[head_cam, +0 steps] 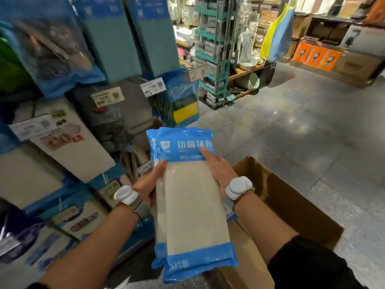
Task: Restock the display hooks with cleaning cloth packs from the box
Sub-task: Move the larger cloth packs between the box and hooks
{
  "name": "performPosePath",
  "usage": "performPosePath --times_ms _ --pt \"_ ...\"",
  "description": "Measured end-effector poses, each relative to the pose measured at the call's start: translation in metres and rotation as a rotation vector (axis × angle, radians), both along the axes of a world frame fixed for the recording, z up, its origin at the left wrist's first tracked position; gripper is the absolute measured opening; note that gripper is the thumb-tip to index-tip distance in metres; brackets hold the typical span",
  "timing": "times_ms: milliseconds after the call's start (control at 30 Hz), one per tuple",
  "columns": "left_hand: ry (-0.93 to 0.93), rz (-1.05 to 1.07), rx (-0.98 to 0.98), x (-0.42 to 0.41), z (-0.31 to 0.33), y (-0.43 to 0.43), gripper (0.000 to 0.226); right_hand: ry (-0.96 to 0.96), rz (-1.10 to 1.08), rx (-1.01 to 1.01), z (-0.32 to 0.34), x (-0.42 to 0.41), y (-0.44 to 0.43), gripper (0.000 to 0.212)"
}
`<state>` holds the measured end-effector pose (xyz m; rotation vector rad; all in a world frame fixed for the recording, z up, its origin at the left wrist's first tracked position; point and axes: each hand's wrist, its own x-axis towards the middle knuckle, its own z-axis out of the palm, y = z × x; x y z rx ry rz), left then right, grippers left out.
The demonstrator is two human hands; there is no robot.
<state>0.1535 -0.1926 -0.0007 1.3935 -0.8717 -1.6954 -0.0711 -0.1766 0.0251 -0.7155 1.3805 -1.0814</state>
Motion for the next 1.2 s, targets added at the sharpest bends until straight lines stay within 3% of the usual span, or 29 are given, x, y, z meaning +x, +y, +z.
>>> performPosePath --times_ms 200,400,500,533,667,867,933,1100,1200 --pt "0.084 -0.015 -0.003 0.073 0.005 0.005 0.092 -0.19 0.04 -0.023 0.005 0.063 -0.026 0.031" --pt "0.048 0.085 -0.025 0.167 0.011 0.018 0.098 -0.194 0.192 -0.039 0.03 0.154 -0.049 0.044" --pt "0.088 0.083 -0.072 0.201 0.014 0.028 0.059 -0.194 0.252 0.061 0.036 0.19 -0.056 0.048" --pt "0.111 0.104 -0.091 0.217 0.013 0.031 0.055 -0.183 0.266 0.075 0.039 0.207 -0.057 0.051" --pt "0.155 0.138 -0.147 0.274 0.013 0.043 0.072 -0.22 0.281 0.051 0.041 0.259 -0.06 0.053" --pt "0.02 0.176 -0.179 0.359 0.026 0.061 0.063 -0.233 0.311 -0.059 0.054 0.297 -0.067 0.027" --pt "-0.161 0.105 -0.19 0.375 0.028 0.064 0.083 -0.164 0.294 -0.104 0.056 0.296 -0.071 0.034" --pt "-0.439 0.064 -0.168 0.42 0.024 0.08 0.083 0.058 0.277 -0.173 0.051 0.307 -0.081 0.035" --pt "-0.533 0.035 -0.174 0.432 0.027 0.091 0.043 0.138 0.267 -0.195 0.044 0.314 -0.087 0.029"
